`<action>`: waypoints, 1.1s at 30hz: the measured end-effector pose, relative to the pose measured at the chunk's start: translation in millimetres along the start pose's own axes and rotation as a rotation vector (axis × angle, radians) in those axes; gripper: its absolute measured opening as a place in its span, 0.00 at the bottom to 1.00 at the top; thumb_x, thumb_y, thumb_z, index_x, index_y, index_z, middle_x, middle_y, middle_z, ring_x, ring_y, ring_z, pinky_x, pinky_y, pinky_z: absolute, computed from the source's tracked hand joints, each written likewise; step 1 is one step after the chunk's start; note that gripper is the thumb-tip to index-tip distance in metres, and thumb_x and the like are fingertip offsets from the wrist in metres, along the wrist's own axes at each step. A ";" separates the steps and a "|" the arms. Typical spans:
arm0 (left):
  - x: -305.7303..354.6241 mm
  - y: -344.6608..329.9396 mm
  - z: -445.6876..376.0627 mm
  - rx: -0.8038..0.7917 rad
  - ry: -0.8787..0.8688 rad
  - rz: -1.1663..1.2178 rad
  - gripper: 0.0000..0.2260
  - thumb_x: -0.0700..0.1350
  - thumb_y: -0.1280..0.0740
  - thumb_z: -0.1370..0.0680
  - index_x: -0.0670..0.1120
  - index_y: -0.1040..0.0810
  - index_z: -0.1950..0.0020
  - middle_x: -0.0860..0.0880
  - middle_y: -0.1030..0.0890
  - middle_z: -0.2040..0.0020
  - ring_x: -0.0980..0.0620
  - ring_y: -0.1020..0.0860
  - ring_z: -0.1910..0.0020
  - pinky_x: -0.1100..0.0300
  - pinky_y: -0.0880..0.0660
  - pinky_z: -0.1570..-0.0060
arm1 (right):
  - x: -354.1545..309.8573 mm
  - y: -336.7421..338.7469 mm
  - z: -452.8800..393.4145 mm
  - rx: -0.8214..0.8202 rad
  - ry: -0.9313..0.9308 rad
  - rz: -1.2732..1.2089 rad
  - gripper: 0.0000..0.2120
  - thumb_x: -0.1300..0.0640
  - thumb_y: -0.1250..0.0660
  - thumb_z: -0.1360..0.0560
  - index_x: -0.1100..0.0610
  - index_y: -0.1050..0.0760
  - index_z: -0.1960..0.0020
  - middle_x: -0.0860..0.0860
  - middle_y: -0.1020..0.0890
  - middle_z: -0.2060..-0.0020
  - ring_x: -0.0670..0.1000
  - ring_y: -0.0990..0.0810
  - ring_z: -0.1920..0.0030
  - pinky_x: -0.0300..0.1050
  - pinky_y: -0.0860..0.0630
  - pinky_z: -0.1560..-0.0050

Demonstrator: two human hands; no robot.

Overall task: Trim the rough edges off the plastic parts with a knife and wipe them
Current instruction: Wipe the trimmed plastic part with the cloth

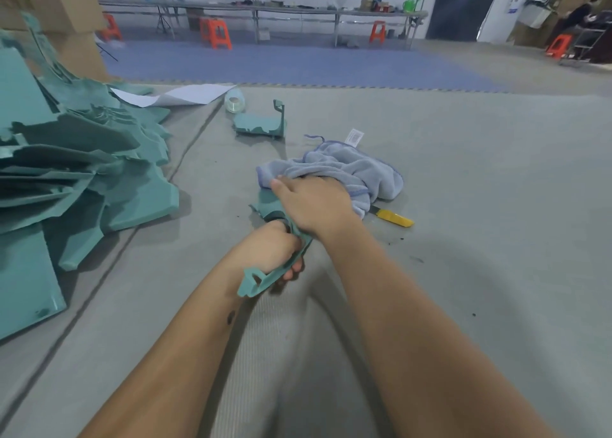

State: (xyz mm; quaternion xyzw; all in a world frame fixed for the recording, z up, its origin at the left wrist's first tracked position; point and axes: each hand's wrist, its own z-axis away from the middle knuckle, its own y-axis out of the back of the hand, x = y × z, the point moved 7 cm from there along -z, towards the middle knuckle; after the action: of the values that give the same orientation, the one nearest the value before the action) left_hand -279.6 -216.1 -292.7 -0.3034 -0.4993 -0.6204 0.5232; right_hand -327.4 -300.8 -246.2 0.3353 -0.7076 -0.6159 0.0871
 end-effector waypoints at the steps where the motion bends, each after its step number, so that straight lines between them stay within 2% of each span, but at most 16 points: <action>1: 0.4 0.0 0.8 -0.003 0.003 -0.008 0.11 0.33 0.46 0.21 0.39 0.32 0.62 0.48 0.27 0.80 0.54 0.33 0.85 0.69 0.39 0.83 | 6.4 2.4 -4.1 0.027 -0.020 0.040 0.24 0.44 0.54 0.18 0.52 0.22 0.42 0.56 0.19 0.42 0.57 0.24 0.42 0.50 0.34 0.48; 5: -0.7 -0.2 -2.6 -0.030 0.004 -0.084 0.12 0.36 0.44 0.20 0.40 0.32 0.63 0.49 0.27 0.80 0.55 0.33 0.85 0.69 0.38 0.82 | 35.1 10.9 -11.5 0.099 -0.101 0.108 0.22 0.48 0.54 0.17 0.54 0.24 0.42 0.57 0.19 0.46 0.59 0.23 0.45 0.49 0.37 0.53; 8: -3.7 4.4 -5.0 -0.043 -0.009 -0.103 0.13 0.36 0.42 0.21 0.40 0.31 0.66 0.48 0.27 0.80 0.54 0.33 0.85 0.69 0.38 0.81 | 52.1 19.4 -8.5 0.169 -0.142 0.068 0.20 0.51 0.53 0.18 0.55 0.24 0.53 0.55 0.22 0.58 0.59 0.22 0.51 0.48 0.38 0.58; 9: -6.3 12.2 -6.9 -0.017 -0.003 -0.103 0.15 0.36 0.42 0.21 0.40 0.30 0.69 0.47 0.28 0.80 0.53 0.34 0.86 0.69 0.38 0.82 | 60.2 23.4 -6.1 0.201 -0.163 0.045 0.18 0.53 0.51 0.18 0.55 0.23 0.53 0.54 0.22 0.59 0.58 0.22 0.51 0.49 0.36 0.59; 11: -10.3 37.4 -9.5 0.095 0.003 -0.093 0.19 0.36 0.42 0.21 0.39 0.30 0.73 0.45 0.30 0.81 0.53 0.35 0.87 0.70 0.38 0.83 | 79.0 31.0 2.6 0.274 -0.221 -0.137 0.15 0.57 0.46 0.19 0.52 0.21 0.42 0.53 0.19 0.53 0.56 0.21 0.49 0.48 0.31 0.54; 13: -7.6 59.4 -8.8 0.206 -0.044 -0.075 0.16 0.38 0.43 0.19 0.40 0.30 0.68 0.44 0.28 0.77 0.53 0.34 0.86 0.68 0.37 0.82 | 87.3 33.6 12.1 0.305 -0.263 -0.387 0.19 0.62 0.42 0.22 0.50 0.23 0.35 0.50 0.18 0.45 0.52 0.21 0.47 0.43 0.28 0.49; 15: -0.7 64.5 -5.9 0.261 -0.122 -0.018 0.12 0.41 0.44 0.18 0.43 0.33 0.61 0.46 0.27 0.72 0.54 0.33 0.84 0.66 0.36 0.81 | 85.7 36.7 16.0 0.352 -0.302 -0.622 0.19 0.65 0.40 0.24 0.53 0.21 0.37 0.49 0.17 0.47 0.50 0.20 0.47 0.41 0.24 0.48; 18: 13.9 47.6 1.8 0.228 -0.253 0.101 0.10 0.45 0.46 0.16 0.45 0.35 0.57 0.48 0.28 0.73 0.54 0.34 0.82 0.66 0.35 0.80 | 75.7 37.5 20.7 0.452 -0.423 -1.142 0.15 0.68 0.36 0.25 0.57 0.21 0.41 0.52 0.15 0.52 0.52 0.16 0.50 0.49 0.19 0.46; 20: 20.4 32.7 4.7 0.180 -0.323 0.121 0.10 0.45 0.46 0.16 0.45 0.34 0.56 0.48 0.28 0.73 0.54 0.34 0.82 0.66 0.34 0.78 | 62.2 25.1 22.0 0.397 -0.465 -1.403 0.15 0.67 0.35 0.23 0.61 0.24 0.37 0.58 0.17 0.46 0.58 0.18 0.45 0.56 0.22 0.40; 22: 21.5 22.9 2.8 0.155 -0.359 0.126 0.11 0.44 0.45 0.16 0.45 0.34 0.58 0.47 0.29 0.75 0.53 0.35 0.82 0.65 0.35 0.80 | 40.5 2.9 24.1 0.217 -0.486 -1.624 0.16 0.64 0.40 0.19 0.64 0.28 0.32 0.63 0.22 0.37 0.60 0.22 0.38 0.59 0.30 0.32; 24: 19.5 21.4 -1.6 0.152 -0.361 0.138 0.10 0.42 0.45 0.16 0.44 0.34 0.58 0.48 0.30 0.78 0.52 0.36 0.83 0.66 0.38 0.82 | 19.0 -16.8 29.7 -0.040 -0.551 -1.821 0.19 0.56 0.47 0.16 0.65 0.30 0.31 0.61 0.26 0.32 0.58 0.27 0.32 0.56 0.35 0.27; 25: 17.6 23.7 -3.6 0.145 -0.354 0.137 0.10 0.41 0.45 0.17 0.44 0.33 0.57 0.49 0.31 0.79 0.52 0.36 0.83 0.66 0.39 0.83 | 14.3 -19.8 31.8 -0.099 -0.548 -1.908 0.22 0.51 0.49 0.16 0.65 0.29 0.32 0.60 0.25 0.33 0.58 0.29 0.30 0.53 0.35 0.28; 28: 10.7 23.7 -5.5 0.003 -0.314 0.113 0.09 0.41 0.45 0.17 0.43 0.32 0.57 0.49 0.32 0.80 0.54 0.39 0.86 0.70 0.42 0.85 | 18.7 -14.3 32.2 -0.086 -0.440 -2.203 0.29 0.43 0.54 0.17 0.64 0.27 0.36 0.59 0.21 0.40 0.59 0.29 0.30 0.51 0.33 0.30; 31: 6.8 9.5 -0.3 -0.147 -0.284 0.011 0.10 0.42 0.45 0.17 0.43 0.30 0.56 0.48 0.33 0.80 0.53 0.40 0.84 0.69 0.42 0.84 | 24.0 -1.6 30.3 -0.010 -0.289 -2.426 0.21 0.45 0.49 0.20 0.57 0.26 0.38 0.55 0.21 0.41 0.59 0.25 0.39 0.53 0.32 0.35; 33: 7.4 3.3 1.7 -0.189 -0.280 -0.006 0.11 0.43 0.45 0.17 0.41 0.29 0.55 0.48 0.33 0.79 0.53 0.40 0.83 0.68 0.42 0.84 | 28.7 3.7 30.5 0.026 -0.257 -2.470 0.21 0.44 0.47 0.21 0.55 0.25 0.38 0.55 0.20 0.42 0.58 0.23 0.41 0.51 0.30 0.36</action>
State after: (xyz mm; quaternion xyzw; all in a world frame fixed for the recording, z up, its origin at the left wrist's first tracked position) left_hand -278.7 -216.9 -284.5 -0.4333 -0.5074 -0.6179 0.4158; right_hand -366.9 -292.6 -258.0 0.7149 0.0720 -0.3069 -0.6242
